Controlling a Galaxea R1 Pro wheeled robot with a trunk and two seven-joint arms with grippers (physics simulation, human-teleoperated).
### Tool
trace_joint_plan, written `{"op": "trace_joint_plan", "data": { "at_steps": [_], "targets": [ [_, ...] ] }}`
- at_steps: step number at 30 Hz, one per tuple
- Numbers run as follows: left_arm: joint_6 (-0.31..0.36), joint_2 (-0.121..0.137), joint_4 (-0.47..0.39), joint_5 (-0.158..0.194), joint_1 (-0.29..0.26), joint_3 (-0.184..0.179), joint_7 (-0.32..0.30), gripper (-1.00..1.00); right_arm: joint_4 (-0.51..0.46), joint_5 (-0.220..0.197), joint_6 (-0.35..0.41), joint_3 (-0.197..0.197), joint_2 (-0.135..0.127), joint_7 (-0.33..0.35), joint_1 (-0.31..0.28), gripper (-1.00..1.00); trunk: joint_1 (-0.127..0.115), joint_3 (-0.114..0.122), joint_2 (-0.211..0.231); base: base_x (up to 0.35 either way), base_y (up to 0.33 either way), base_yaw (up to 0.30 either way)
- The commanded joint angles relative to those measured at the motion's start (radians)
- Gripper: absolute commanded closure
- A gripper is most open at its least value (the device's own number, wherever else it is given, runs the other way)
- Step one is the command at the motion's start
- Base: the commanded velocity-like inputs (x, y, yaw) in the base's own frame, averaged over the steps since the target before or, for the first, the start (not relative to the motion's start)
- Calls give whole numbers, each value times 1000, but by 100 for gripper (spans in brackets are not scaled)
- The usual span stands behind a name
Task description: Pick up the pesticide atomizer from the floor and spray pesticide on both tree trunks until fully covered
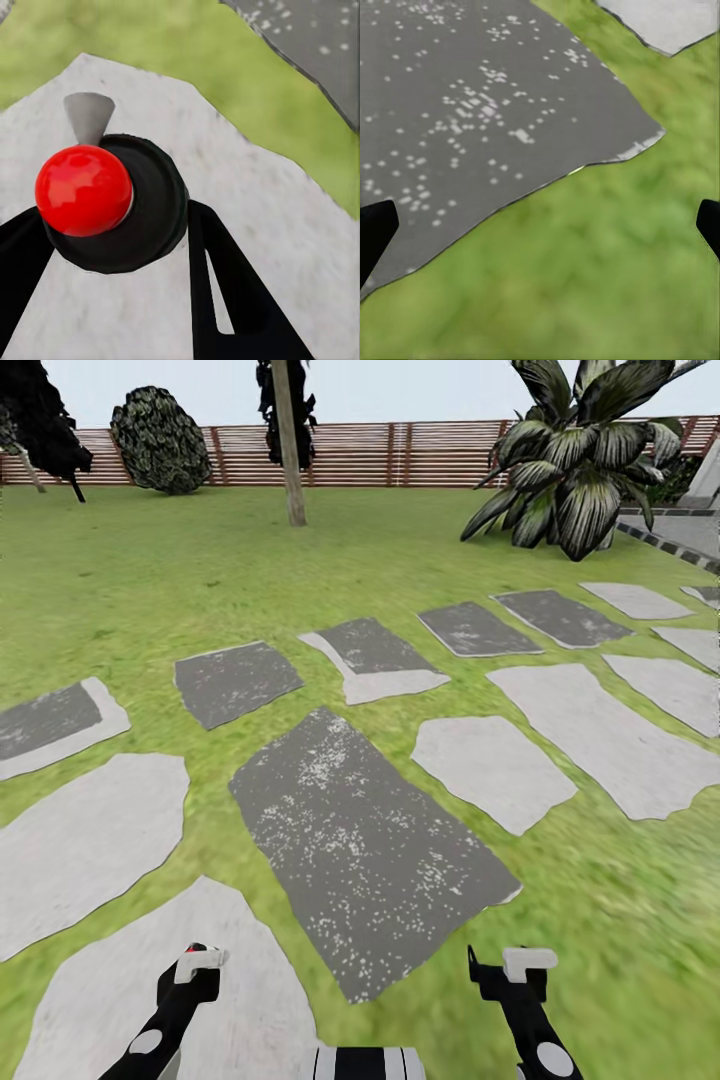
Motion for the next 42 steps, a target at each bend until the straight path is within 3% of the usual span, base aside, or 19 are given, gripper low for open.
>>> {"op": "trace_joint_plan", "data": {
  "at_steps": [1,8,12,18,24,26,28,35,42],
  "targets": [
    [-3,0,1,0,0,1,1,100,0,7,-3,0,0,-3,0,-100,-1,4,0,0,0,0],
    [-3,0,2,0,0,1,1,100,6,8,-8,-1,-2,-4,0,-100,-4,42,2,0,0,0],
    [-3,0,2,14,1,1,0,100,71,8,-37,-1,-7,-4,1,-100,-6,63,3,0,0,0],
    [-4,4,2,26,22,1,0,100,220,9,-197,-1,-24,-2,3,-100,-8,96,4,0,0,0],
    [-20,7,1,27,89,1,1,100,438,10,-373,2,-37,-1,4,-100,-11,129,5,0,0,0],
    [-58,7,2,27,131,4,1,100,520,10,-455,3,-37,-1,4,-100,-12,139,6,0,0,0],
    [-69,7,2,26,150,8,2,100,546,10,-483,3,-36,-2,4,-100,-13,150,6,0,0,0],
    [-75,6,4,24,161,25,0,100,603,8,-497,5,-27,-2,4,-100,-16,188,8,0,0,0],
    [-75,6,3,24,162,25,0,100,616,8,-497,5,-26,-2,4,-100,-43,212,57,0,0,0]
  ]
}}
